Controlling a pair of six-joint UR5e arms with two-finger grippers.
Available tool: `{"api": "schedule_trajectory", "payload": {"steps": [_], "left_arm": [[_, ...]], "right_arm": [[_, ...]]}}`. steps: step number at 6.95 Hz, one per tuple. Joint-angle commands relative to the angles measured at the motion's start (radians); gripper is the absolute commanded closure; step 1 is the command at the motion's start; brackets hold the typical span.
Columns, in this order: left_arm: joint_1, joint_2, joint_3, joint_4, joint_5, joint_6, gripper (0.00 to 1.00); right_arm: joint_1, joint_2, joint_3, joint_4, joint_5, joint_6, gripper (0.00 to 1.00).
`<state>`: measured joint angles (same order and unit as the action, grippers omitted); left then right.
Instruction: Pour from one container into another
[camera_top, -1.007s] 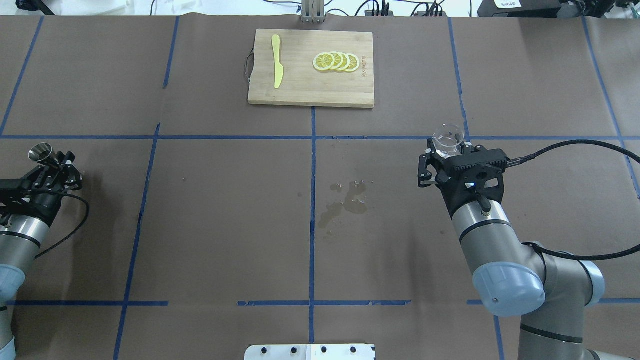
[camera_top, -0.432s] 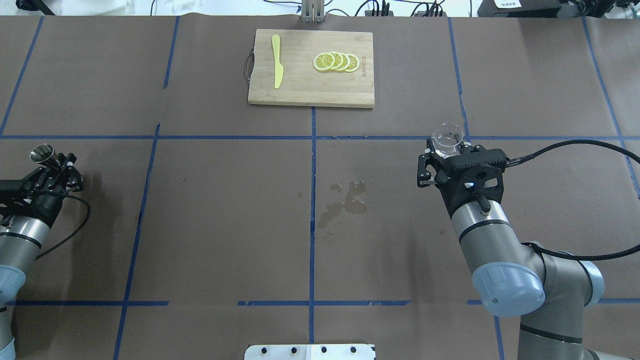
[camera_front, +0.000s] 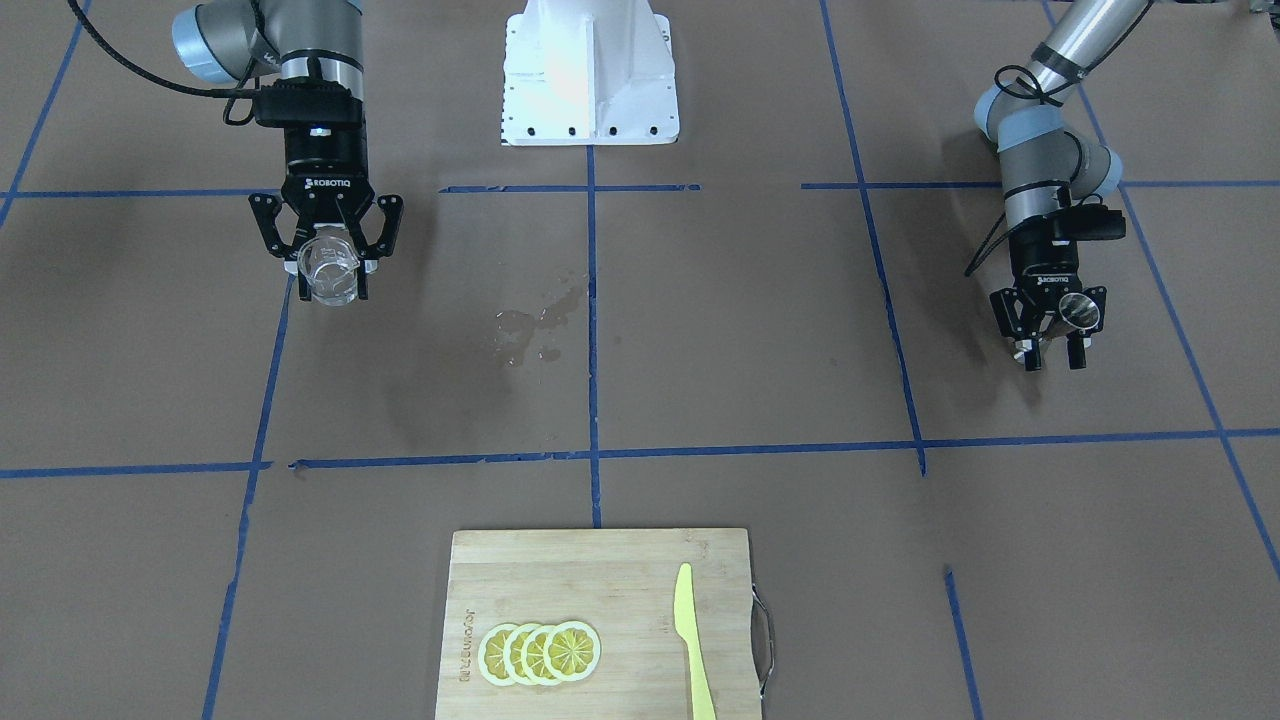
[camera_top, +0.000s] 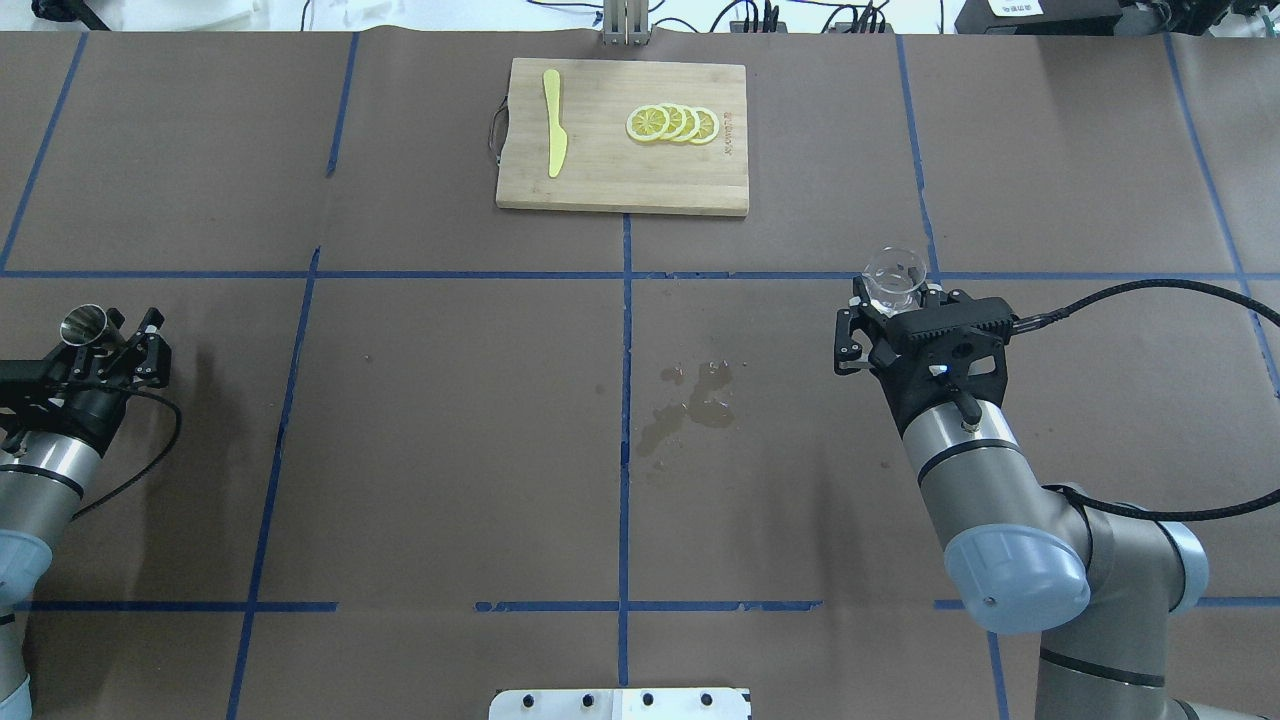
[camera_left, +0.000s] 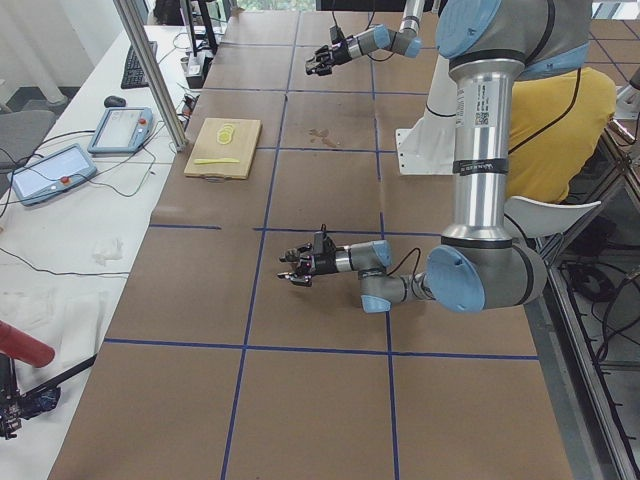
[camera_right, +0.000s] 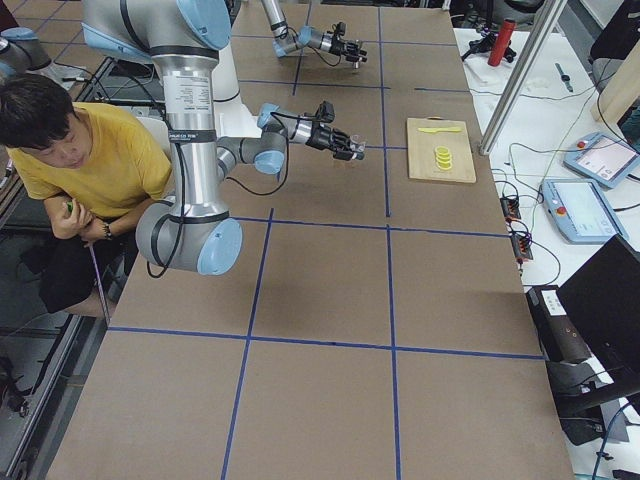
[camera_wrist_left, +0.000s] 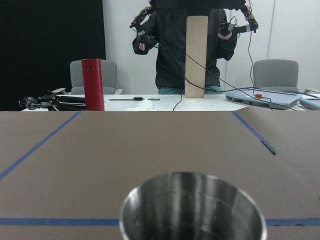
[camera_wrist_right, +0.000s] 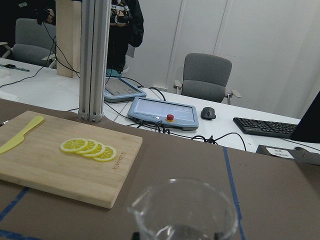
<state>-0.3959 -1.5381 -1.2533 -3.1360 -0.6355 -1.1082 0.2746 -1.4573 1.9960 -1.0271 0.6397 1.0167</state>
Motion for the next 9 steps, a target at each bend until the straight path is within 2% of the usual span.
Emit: {"api": "schedule_trajectory", "payload": {"steps": [1,3,5,9], "left_arm": [[0.018,0.0,-0.003,-0.009,-0.006,-0.005,0.0],[0.034,0.006,-0.006,-0.019,-0.007,-0.007,0.0],[0.051,0.053,-0.011,-0.097,-0.018,-0.005,0.0],[0.118,0.133,-0.058,-0.145,-0.018,-0.013,0.0]], "right_arm": [[0.0,0.0,0.004,-0.001,0.0,-0.001,1.0],[0.0,0.0,0.007,0.001,0.0,-0.001,1.0],[0.0,0.002,0.017,0.001,0.0,-0.003,1.0],[0.0,0.0,0.023,0.001,-0.002,-0.004,1.0]]}}
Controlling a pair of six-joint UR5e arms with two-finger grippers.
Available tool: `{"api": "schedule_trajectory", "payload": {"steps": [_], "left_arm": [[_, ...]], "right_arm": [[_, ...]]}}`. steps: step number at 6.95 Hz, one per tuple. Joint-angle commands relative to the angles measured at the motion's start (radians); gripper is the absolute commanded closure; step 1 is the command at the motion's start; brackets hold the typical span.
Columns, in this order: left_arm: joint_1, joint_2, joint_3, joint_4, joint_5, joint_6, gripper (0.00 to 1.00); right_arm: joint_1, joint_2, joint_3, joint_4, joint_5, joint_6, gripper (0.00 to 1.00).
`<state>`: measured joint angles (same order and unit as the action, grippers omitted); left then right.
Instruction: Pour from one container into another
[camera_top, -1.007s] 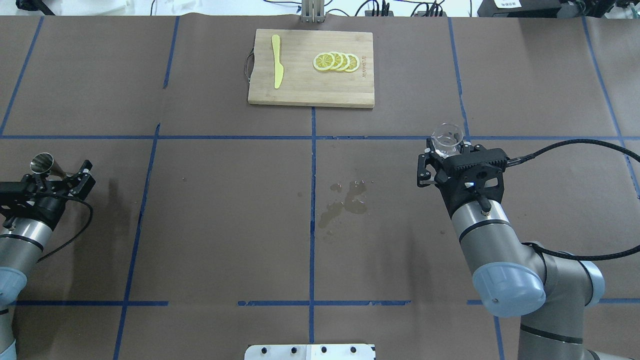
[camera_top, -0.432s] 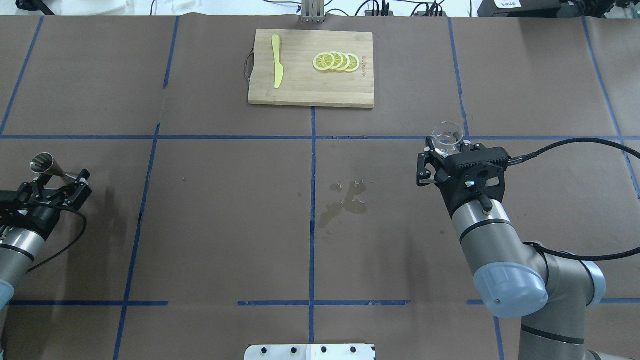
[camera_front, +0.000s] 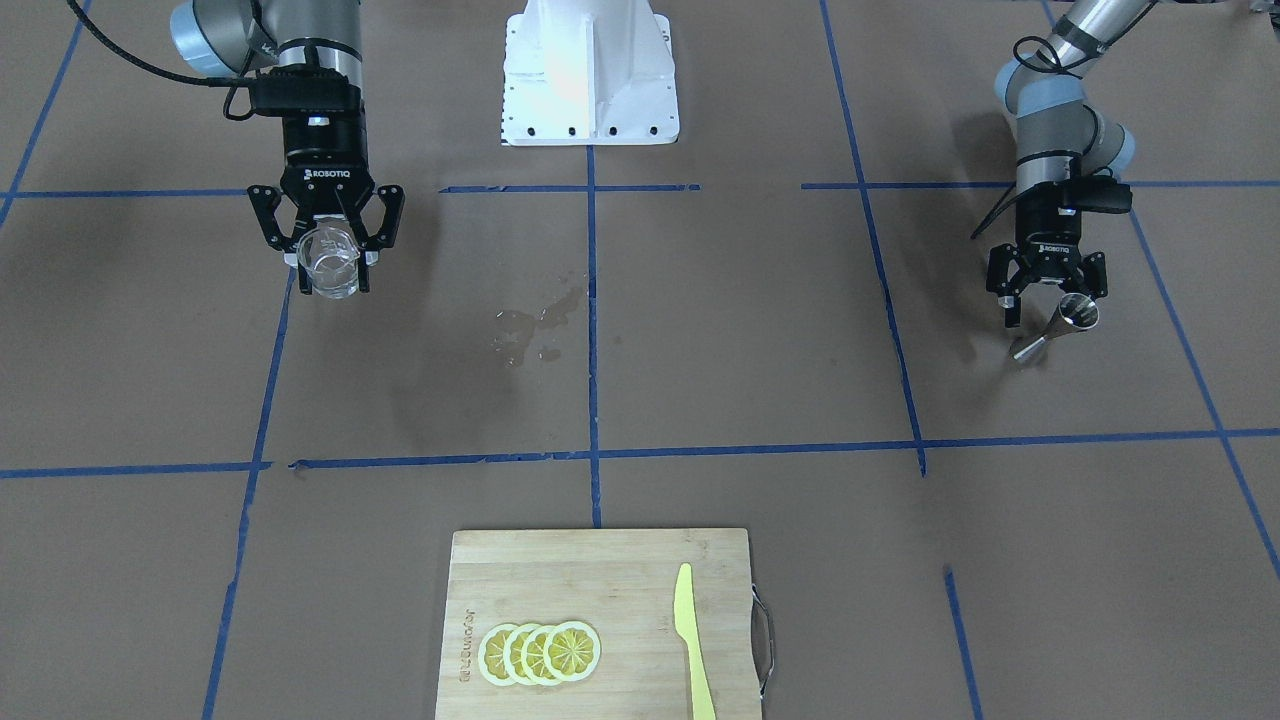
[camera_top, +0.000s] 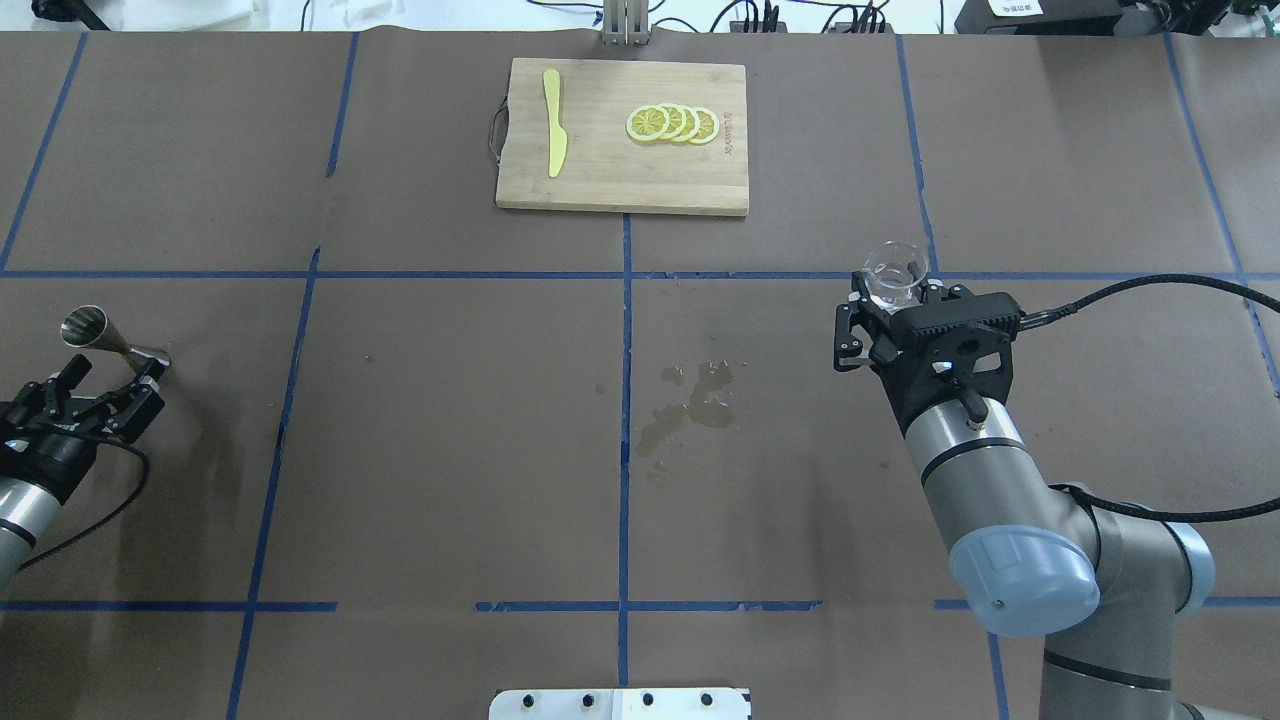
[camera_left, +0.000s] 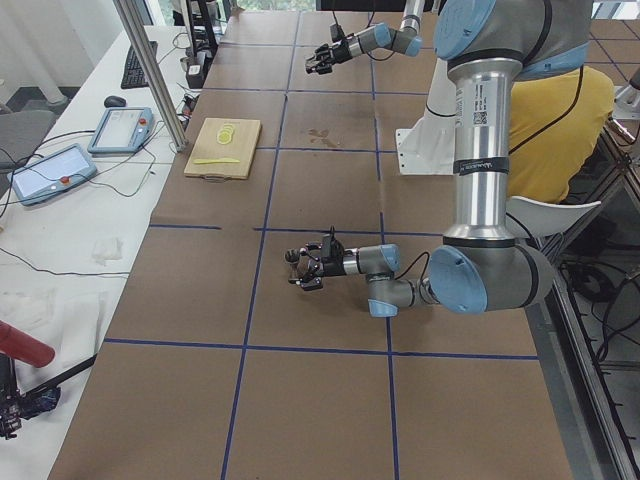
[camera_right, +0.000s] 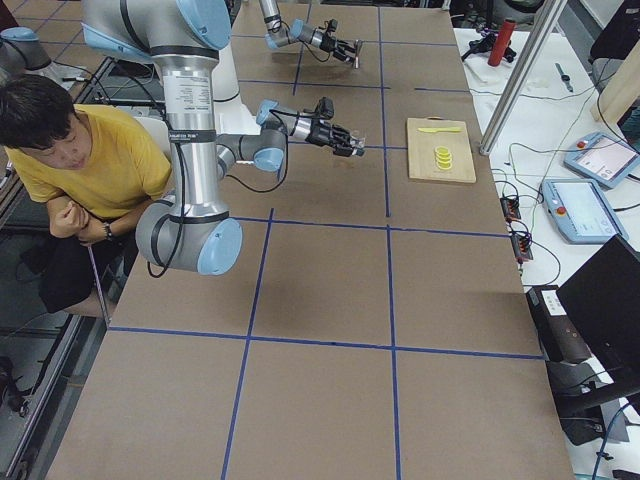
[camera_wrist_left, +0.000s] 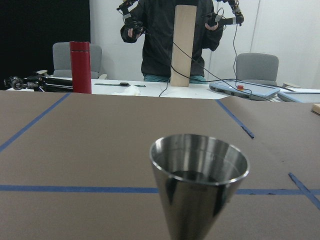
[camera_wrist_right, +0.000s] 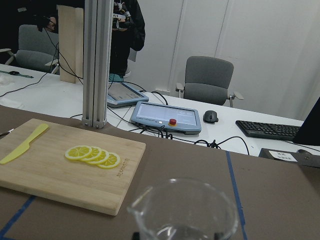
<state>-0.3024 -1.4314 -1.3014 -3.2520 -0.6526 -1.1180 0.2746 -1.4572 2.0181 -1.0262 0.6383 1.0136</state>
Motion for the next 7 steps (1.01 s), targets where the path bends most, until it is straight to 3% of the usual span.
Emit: {"api": "schedule_trajectory", "payload": {"steps": [1,7], "left_arm": [[0.047,0.061,-0.019,-0.066,-0.001,-0.003,0.0],[0.086,0.345,-0.036,-0.232,0.002,-0.047,0.0]], "right_arm": [[-0.002,0.0,0.001,0.0,0.0,-0.001,1.0],[0.0,0.0,-0.001,-0.002,0.001,-0.001,1.0]]}}
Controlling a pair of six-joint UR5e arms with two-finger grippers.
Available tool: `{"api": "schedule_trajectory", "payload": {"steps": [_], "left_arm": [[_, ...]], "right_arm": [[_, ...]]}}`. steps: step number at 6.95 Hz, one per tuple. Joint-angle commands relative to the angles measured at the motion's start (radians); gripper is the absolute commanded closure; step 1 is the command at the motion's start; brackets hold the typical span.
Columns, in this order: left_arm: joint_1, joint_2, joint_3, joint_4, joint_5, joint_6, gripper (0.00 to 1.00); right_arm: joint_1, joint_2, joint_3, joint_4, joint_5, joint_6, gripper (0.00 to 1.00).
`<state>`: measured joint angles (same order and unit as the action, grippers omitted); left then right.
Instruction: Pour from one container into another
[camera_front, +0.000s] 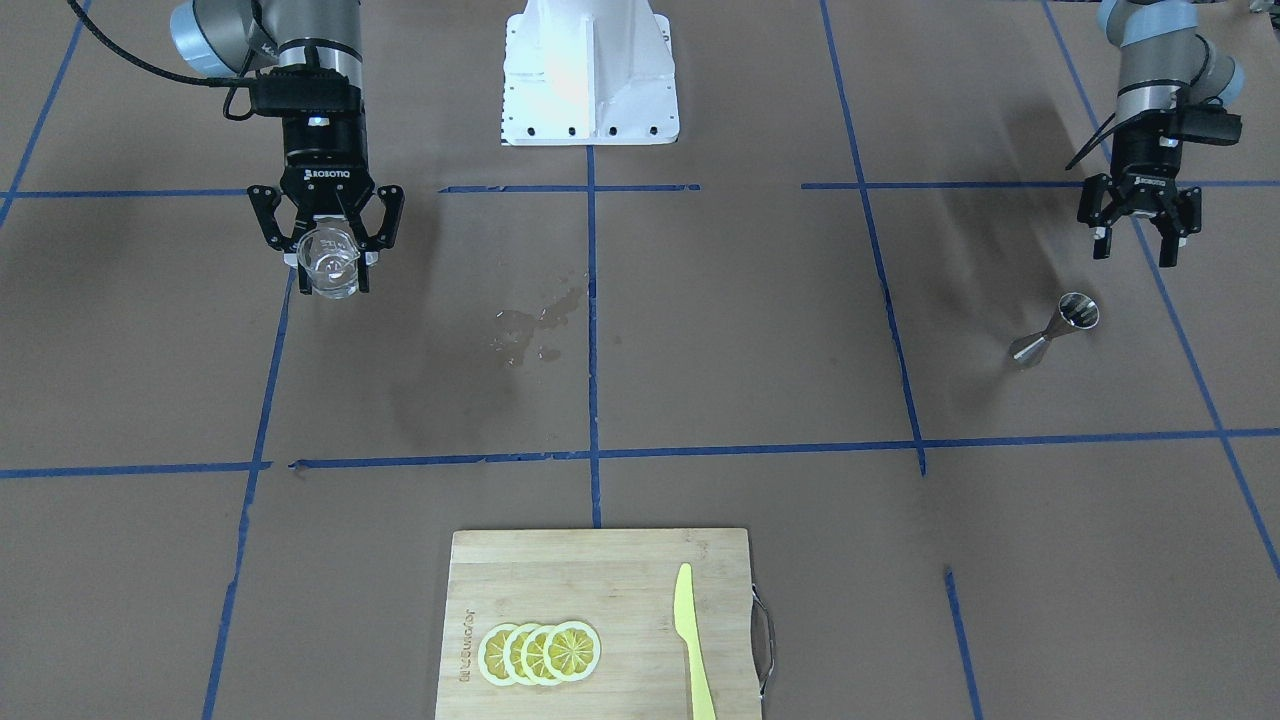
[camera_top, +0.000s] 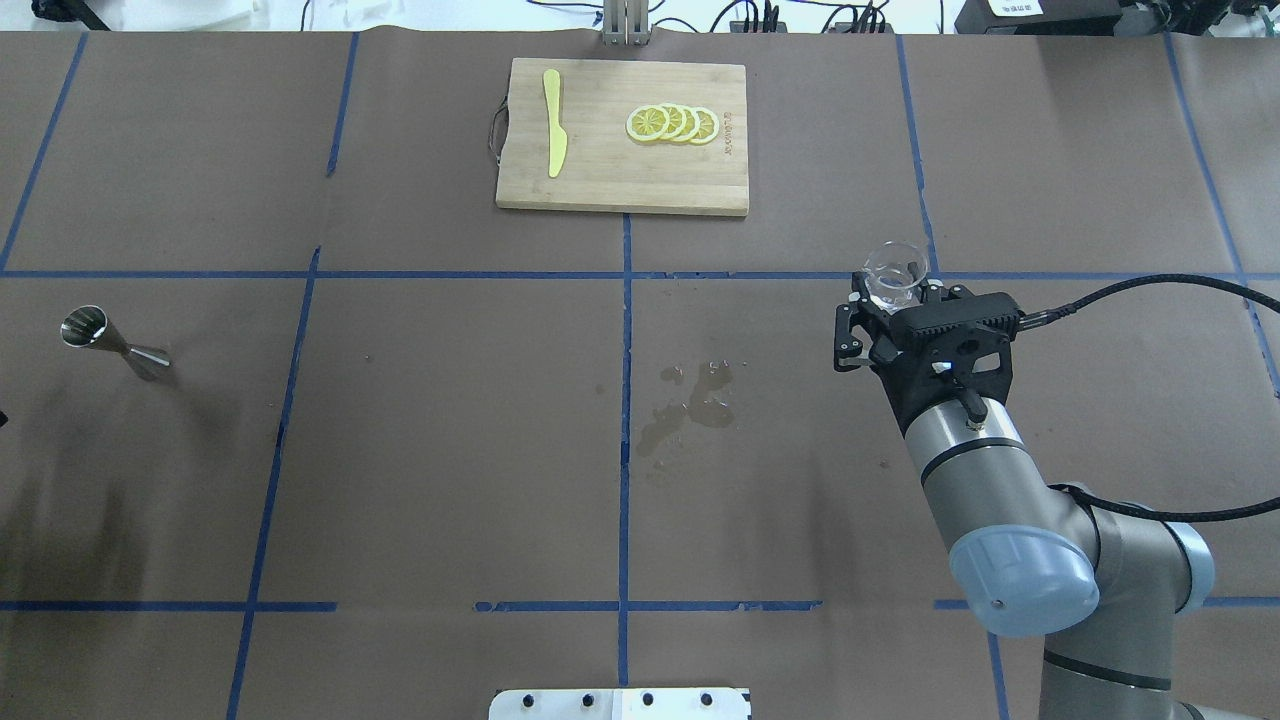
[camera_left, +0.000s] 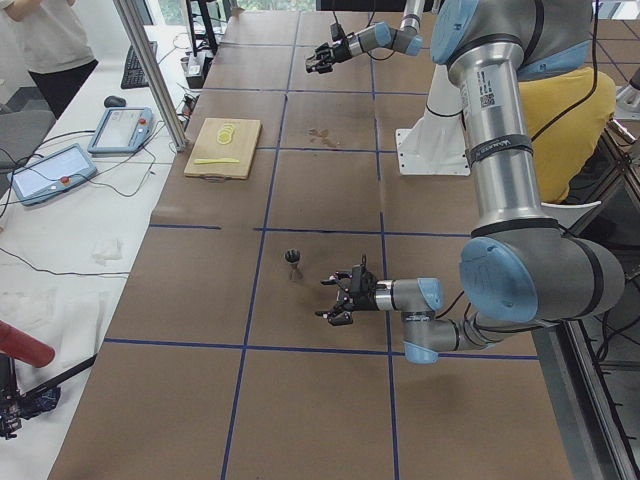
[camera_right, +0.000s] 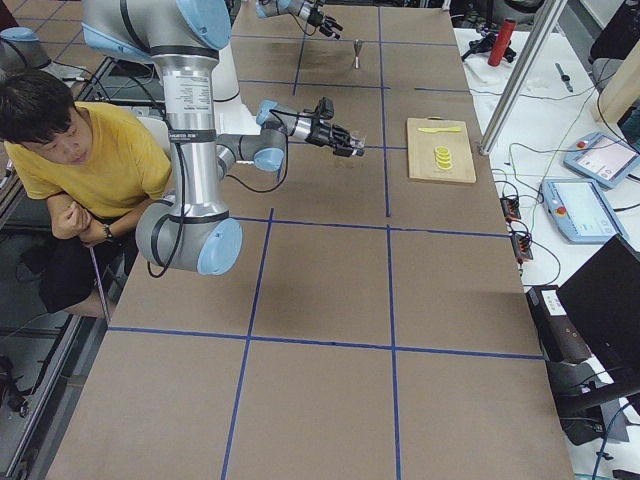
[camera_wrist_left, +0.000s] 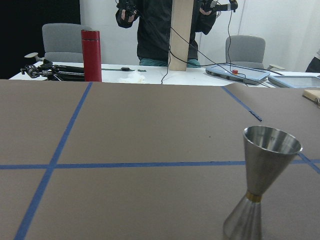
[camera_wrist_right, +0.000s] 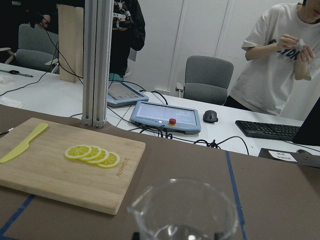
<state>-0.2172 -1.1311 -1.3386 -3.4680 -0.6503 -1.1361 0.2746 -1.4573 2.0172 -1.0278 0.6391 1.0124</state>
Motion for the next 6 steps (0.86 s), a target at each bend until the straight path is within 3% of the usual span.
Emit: {"api": "schedule_trajectory", "payload": {"steps": [1,4,6], "left_arm": [[0.001,0.047,0.006,-0.013,-0.003,-0.06,0.0],[-0.01,0.036,0.015,-0.013,-0.113,-0.07,0.0],[-0.11,0.011,0.006,-0.005,-0.236,-0.032,0.0]], "right_arm": [[0.0,0.0,0.0,0.0,-0.001,0.0,1.0],[0.0,0.0,-0.002,0.0,-0.001,0.0,1.0],[0.0,-0.002,-0.003,0.0,-0.001,0.002,1.0]]}}
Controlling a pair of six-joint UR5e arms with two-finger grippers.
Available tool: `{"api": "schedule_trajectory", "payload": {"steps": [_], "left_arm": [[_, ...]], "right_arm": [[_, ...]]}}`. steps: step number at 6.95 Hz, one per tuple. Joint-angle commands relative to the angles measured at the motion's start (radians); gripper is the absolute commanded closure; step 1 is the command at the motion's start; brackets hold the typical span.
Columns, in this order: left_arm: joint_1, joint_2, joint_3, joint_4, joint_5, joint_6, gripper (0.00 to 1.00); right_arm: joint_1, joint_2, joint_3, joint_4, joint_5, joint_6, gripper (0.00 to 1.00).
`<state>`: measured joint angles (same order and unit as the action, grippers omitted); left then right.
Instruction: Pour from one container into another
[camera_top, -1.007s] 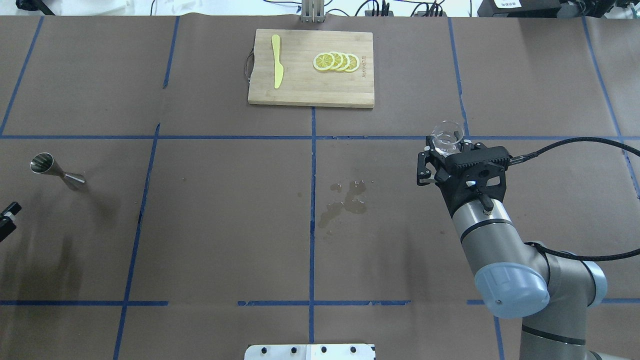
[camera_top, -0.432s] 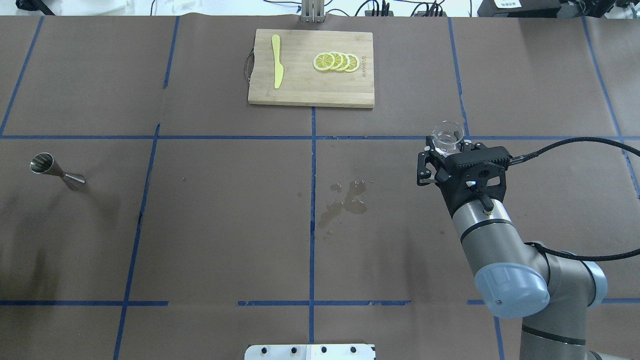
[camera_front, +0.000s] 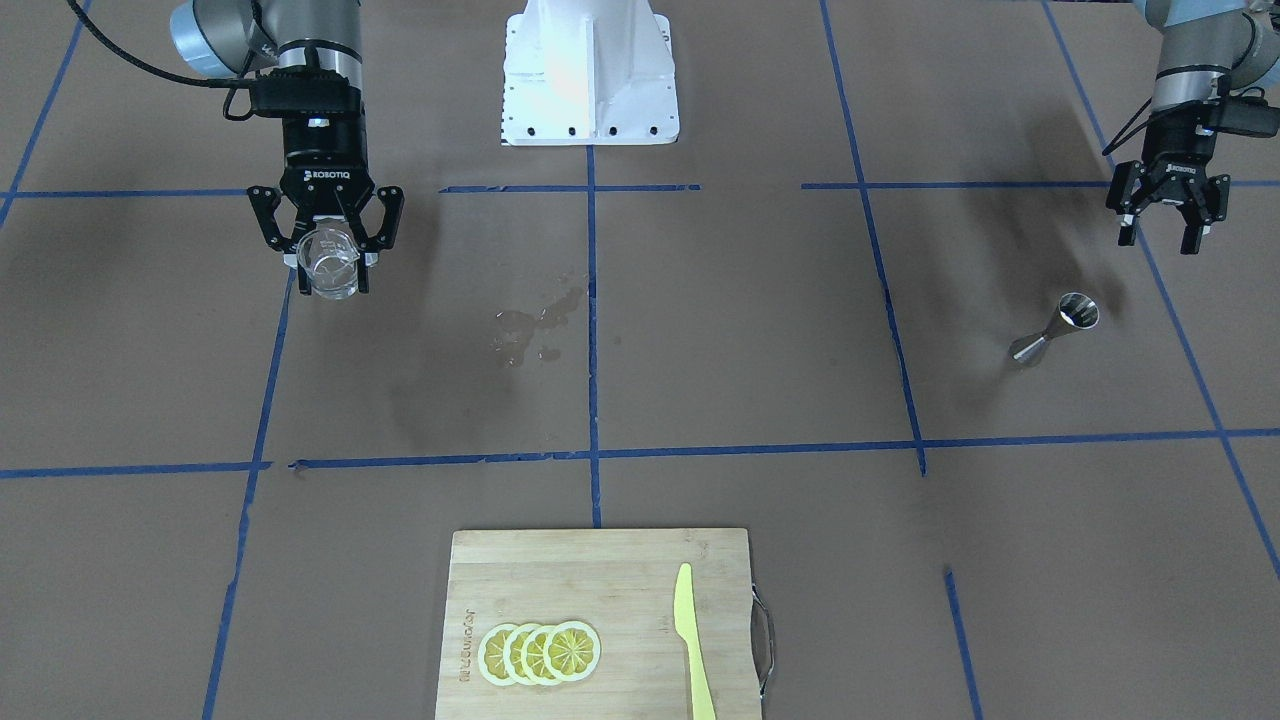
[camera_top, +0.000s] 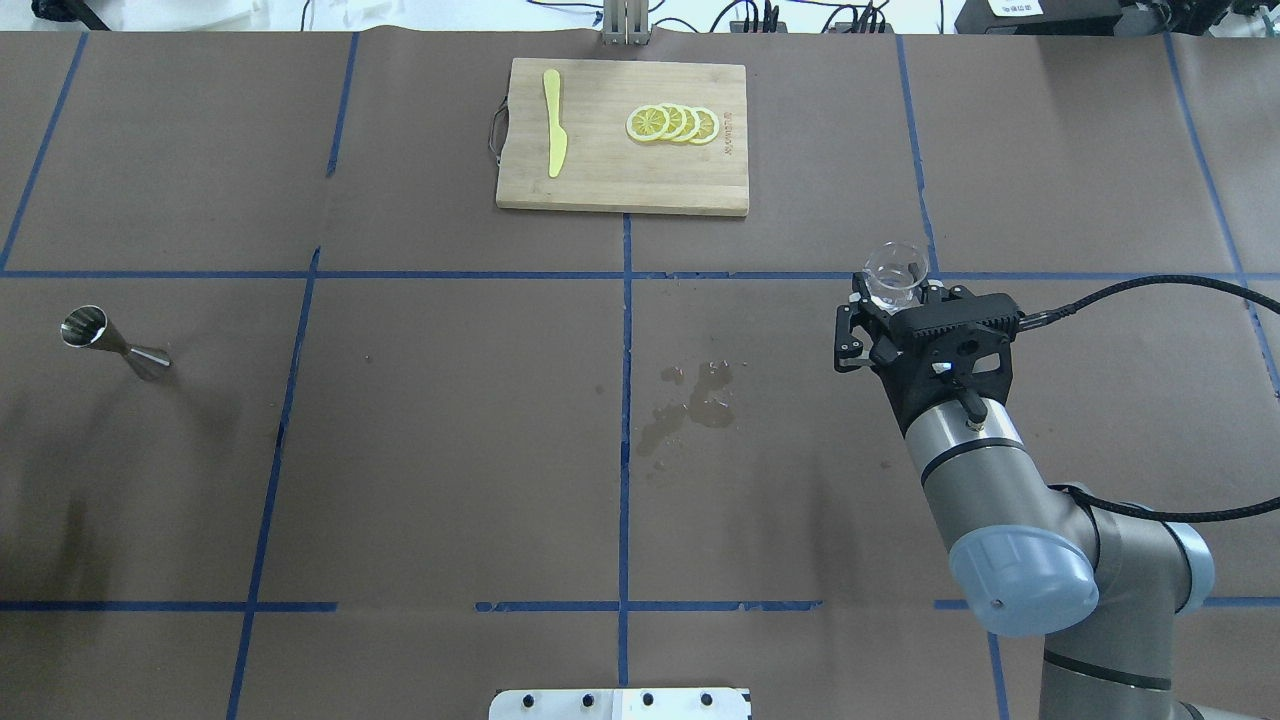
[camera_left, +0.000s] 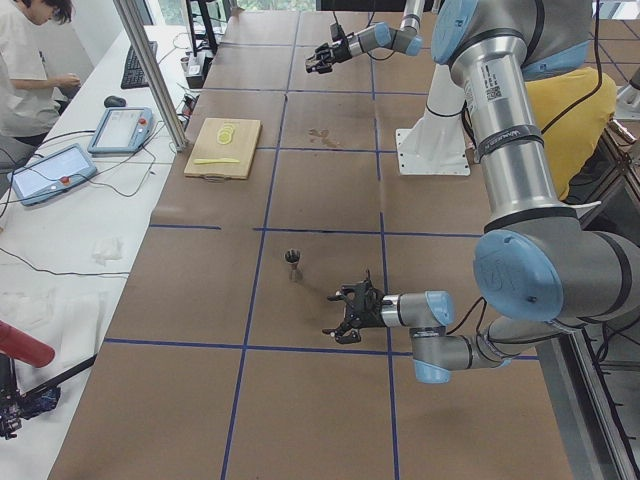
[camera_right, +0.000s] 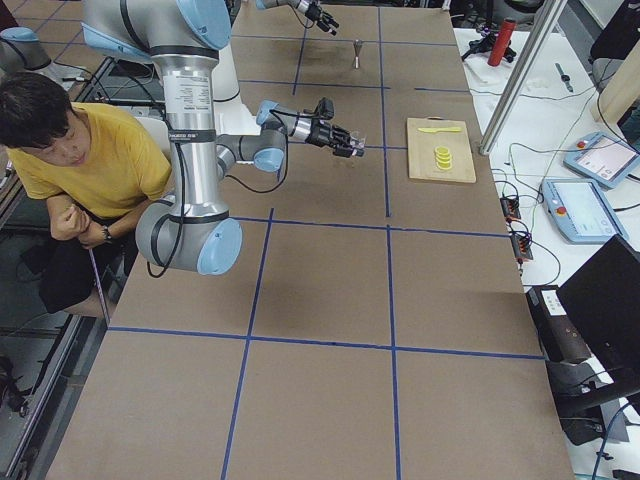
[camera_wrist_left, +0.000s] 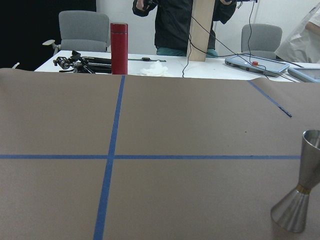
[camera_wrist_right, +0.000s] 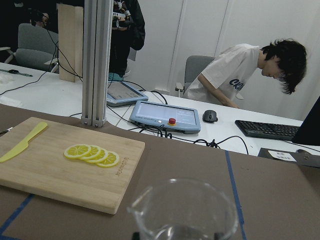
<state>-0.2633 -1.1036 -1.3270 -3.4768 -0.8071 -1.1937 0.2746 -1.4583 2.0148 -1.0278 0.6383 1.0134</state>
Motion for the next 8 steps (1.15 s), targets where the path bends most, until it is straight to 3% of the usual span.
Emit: {"api": "schedule_trajectory", "payload": {"steps": [1,4,5,8], "left_arm": [[-0.153,-0.05,-0.006,0.005,-0.136,0.117,0.0],[-0.466,-0.178,-0.006,0.091,-0.413,0.34,0.0],[-0.567,-0.238,-0.006,0.161,-0.546,0.386,0.0],[-0.865,-0.463,-0.006,0.521,-0.956,0.578,0.0]], "right_arm": [[0.0,-0.001,-0.001,0.0,0.0,-0.001,1.0],[0.0,-0.001,-0.007,0.0,0.001,0.001,1.0],[-0.002,0.001,-0.022,0.0,0.001,0.001,1.0],[0.005,0.003,-0.03,0.0,0.008,0.013,1.0]]}}
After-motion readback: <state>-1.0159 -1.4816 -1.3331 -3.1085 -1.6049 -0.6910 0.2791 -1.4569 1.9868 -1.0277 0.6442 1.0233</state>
